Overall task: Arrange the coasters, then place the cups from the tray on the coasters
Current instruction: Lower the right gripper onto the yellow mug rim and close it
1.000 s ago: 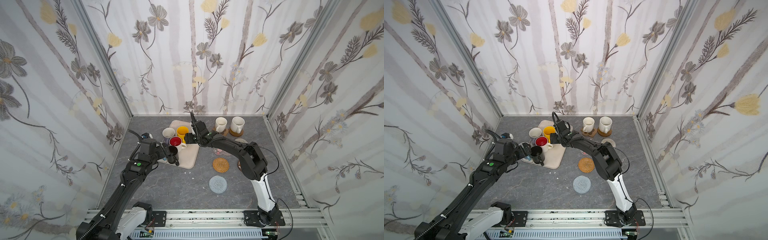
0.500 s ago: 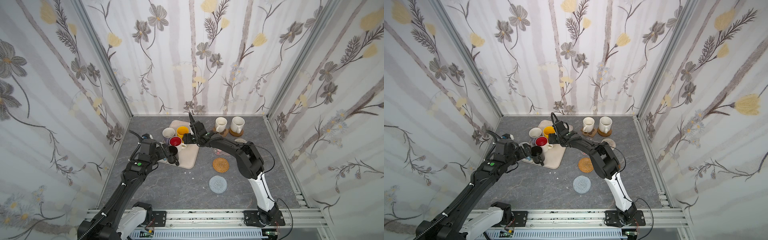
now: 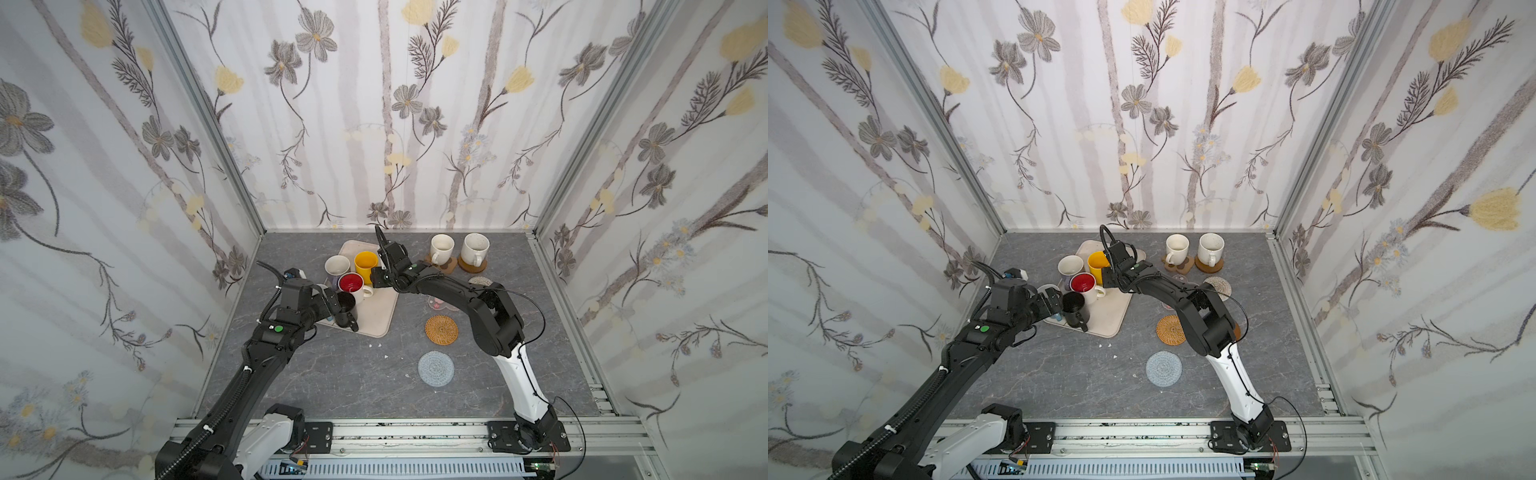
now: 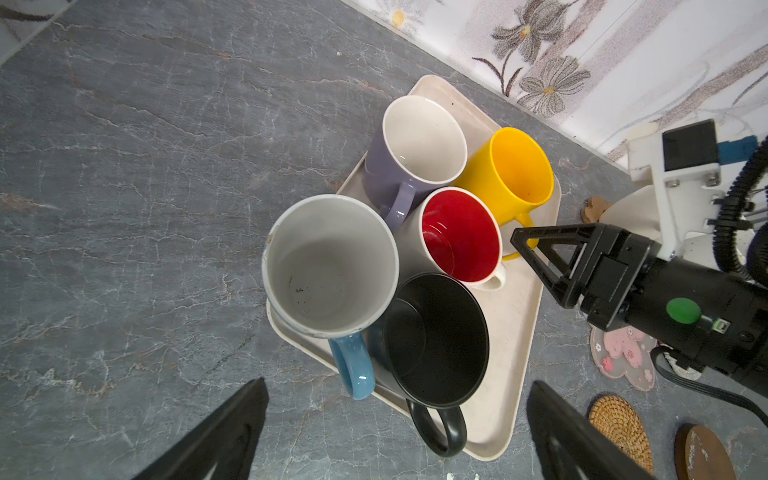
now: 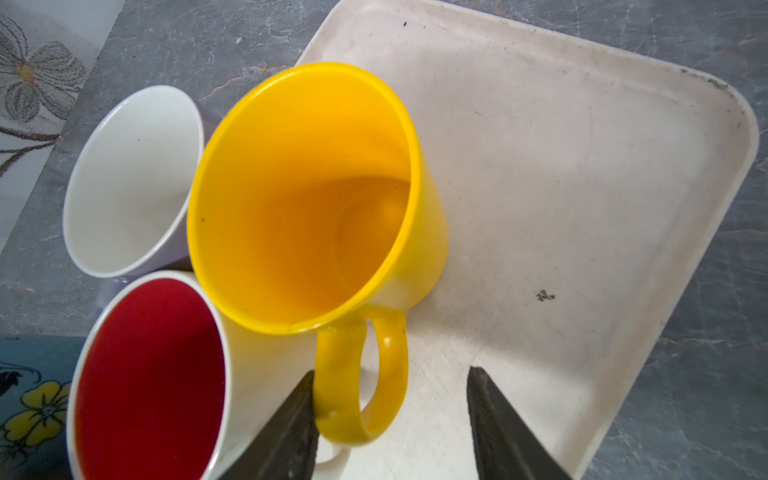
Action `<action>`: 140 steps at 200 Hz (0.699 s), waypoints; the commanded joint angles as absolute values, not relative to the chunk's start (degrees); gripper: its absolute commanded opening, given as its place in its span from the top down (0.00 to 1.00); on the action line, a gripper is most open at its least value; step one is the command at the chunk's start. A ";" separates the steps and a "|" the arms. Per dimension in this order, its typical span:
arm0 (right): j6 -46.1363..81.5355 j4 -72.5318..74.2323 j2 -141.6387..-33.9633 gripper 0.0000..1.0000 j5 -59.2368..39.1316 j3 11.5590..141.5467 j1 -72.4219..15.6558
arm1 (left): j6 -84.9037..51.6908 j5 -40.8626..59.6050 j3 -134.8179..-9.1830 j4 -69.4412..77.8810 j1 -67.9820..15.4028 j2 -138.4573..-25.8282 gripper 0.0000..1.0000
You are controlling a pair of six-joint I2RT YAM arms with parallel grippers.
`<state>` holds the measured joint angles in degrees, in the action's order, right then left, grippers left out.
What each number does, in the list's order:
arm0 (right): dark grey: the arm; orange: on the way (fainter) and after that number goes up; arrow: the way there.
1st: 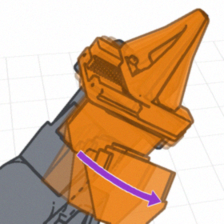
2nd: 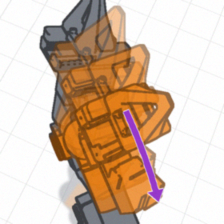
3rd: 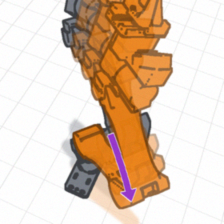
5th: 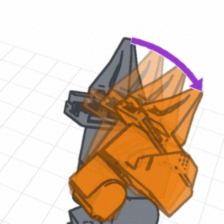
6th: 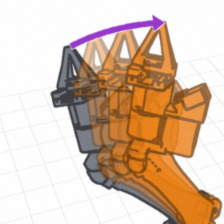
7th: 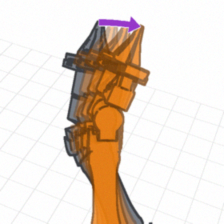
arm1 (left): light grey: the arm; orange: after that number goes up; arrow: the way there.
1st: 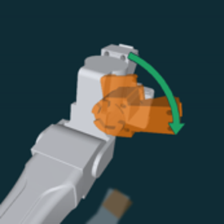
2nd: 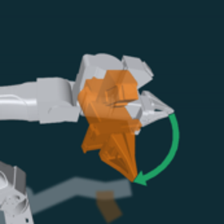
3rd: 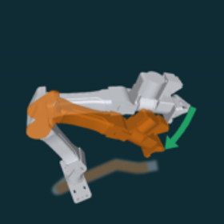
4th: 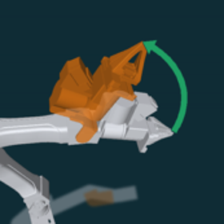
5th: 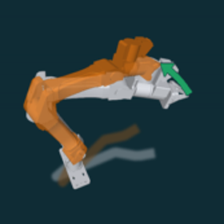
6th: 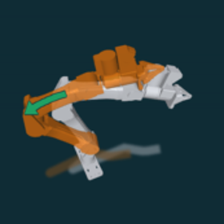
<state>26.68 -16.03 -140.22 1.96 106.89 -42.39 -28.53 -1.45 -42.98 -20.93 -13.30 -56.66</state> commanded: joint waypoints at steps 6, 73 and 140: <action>24.14 -15.80 -140.76 0.47 2.30 108.41 -42.46 | -28.37 -1.32 -42.83 -19.34 -13.16 -56.69 0.00; 22.75 -18.60 -145.02 0.51 0.68 113.75 -42.54 | -28.36 -1.27 -42.71 -19.34 -12.99 -56.87 0.00; 22.07 -20.38 -147.96 0.63 1.31 117.05 -42.63 | -28.14 -1.14 -42.63 -19.25 -12.91 -57.01 0.00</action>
<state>22.98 -20.08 -147.11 0.49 115.72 -42.48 -28.51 -1.28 -42.85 -20.82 -13.02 -57.01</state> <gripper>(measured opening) 0.391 0.998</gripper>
